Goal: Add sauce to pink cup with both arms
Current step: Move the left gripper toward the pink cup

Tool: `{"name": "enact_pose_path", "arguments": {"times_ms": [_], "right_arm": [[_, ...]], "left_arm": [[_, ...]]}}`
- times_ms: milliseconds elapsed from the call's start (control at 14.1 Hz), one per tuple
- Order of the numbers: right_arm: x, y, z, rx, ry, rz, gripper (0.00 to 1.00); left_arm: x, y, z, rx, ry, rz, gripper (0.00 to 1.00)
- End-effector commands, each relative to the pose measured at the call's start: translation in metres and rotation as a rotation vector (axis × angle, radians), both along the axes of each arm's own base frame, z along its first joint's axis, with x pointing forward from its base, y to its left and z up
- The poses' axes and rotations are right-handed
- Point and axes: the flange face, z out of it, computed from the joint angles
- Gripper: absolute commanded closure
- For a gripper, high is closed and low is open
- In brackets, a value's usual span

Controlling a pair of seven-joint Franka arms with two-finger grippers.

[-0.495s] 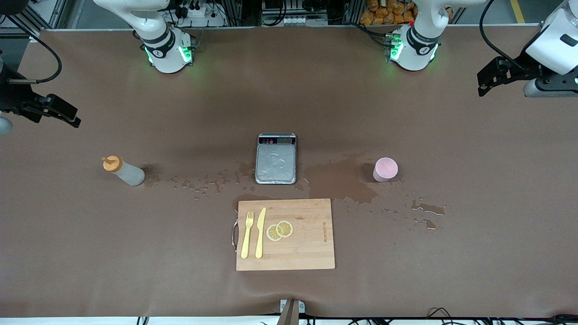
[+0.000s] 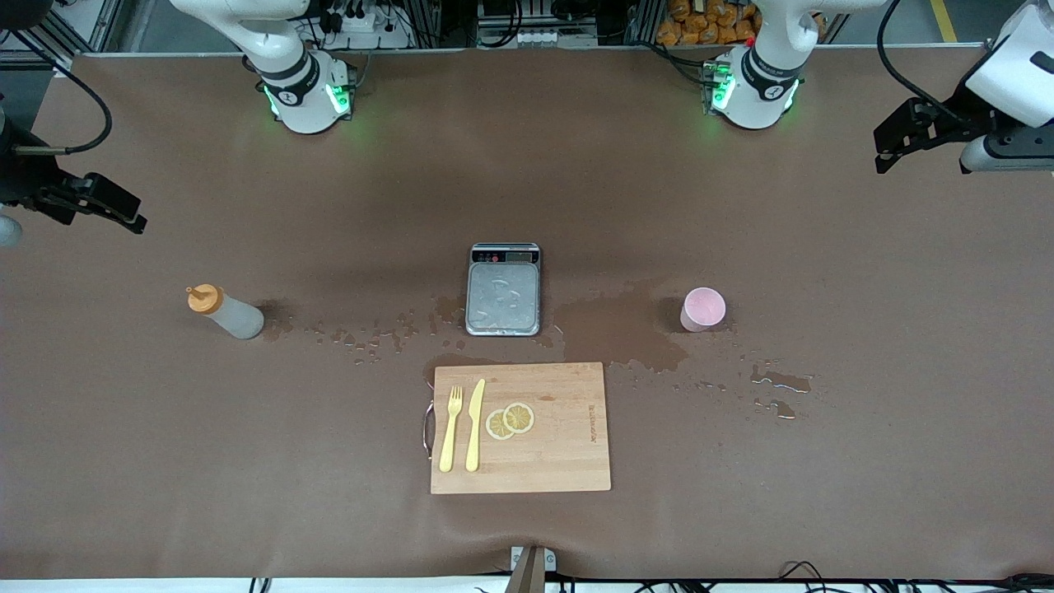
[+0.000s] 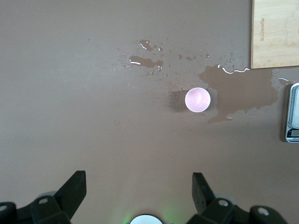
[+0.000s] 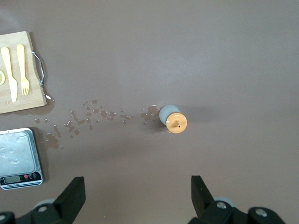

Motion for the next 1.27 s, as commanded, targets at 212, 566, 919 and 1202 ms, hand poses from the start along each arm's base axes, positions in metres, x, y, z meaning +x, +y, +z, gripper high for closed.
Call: {"name": "enact_pose_path", "arguments": {"times_ms": [212, 566, 919, 1202], "right_arm": [[0.004, -0.066, -0.008, 0.000, 0.007, -0.105, 0.00], [0.008, -0.115, -0.016, 0.015, 0.002, -0.191, 0.00], [0.012, -0.129, -0.035, 0.020, 0.043, -0.219, 0.00], [0.010, -0.165, -0.053, 0.074, 0.080, -0.369, 0.00]], "left_arm": [[0.043, -0.012, -0.059, -0.090, 0.072, 0.026, 0.00], [0.043, -0.036, -0.157, -0.099, 0.133, 0.007, 0.00], [0.042, -0.045, -0.261, -0.108, 0.092, 0.010, 0.00], [0.056, -0.057, -0.338, -0.111, 0.129, 0.002, 0.00]]}}
